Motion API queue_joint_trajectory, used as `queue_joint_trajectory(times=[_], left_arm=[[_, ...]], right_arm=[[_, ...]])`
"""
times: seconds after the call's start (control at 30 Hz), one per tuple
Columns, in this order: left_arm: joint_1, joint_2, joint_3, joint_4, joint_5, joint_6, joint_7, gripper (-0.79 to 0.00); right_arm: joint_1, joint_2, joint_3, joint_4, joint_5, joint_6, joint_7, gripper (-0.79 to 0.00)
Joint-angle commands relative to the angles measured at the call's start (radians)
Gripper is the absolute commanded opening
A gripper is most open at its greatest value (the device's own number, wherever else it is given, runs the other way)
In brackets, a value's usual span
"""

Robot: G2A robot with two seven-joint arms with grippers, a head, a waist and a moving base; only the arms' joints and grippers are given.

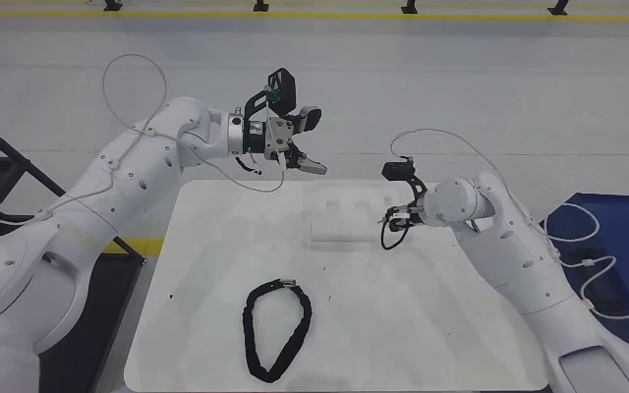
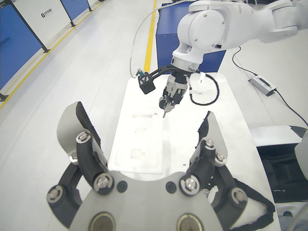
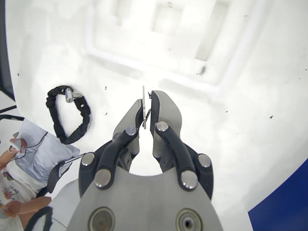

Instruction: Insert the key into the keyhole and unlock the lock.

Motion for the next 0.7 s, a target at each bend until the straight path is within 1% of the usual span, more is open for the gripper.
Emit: queue_joint_trajectory(times=[0.0,0.13,0.23,0.3,0.47,0.67], left_arm=[[0.000,0.000,0.000,0.000,0.000,0.000,0.000,0.000],[0.000,0.000,0.000,0.000,0.000,0.000,0.000,0.000],[0.000,0.000,0.000,0.000,0.000,0.000,0.000,0.000],[0.000,0.000,0.000,0.000,0.000,0.000,0.000,0.000],[0.000,0.000,0.000,0.000,0.000,0.000,0.000,0.000],[0.000,0.000,0.000,0.000,0.000,0.000,0.000,0.000]], right_arm=[[-0.046,0.014,0.053,-0.061,0.045,-0.036,0.003,-0.785],[-0.118,0.036,0.146,-0.125,0.139,-0.103,0.005,-0.785],[-0.156,0.046,0.199,-0.149,0.211,-0.143,0.005,-0.785],[-0.184,0.052,0.241,-0.159,0.287,-0.180,-0.001,-0.785],[-0.223,0.061,0.306,-0.137,0.434,-0.250,0.001,-0.785],[-0.242,0.063,0.337,-0.095,0.555,-0.293,-0.010,-0.785]])
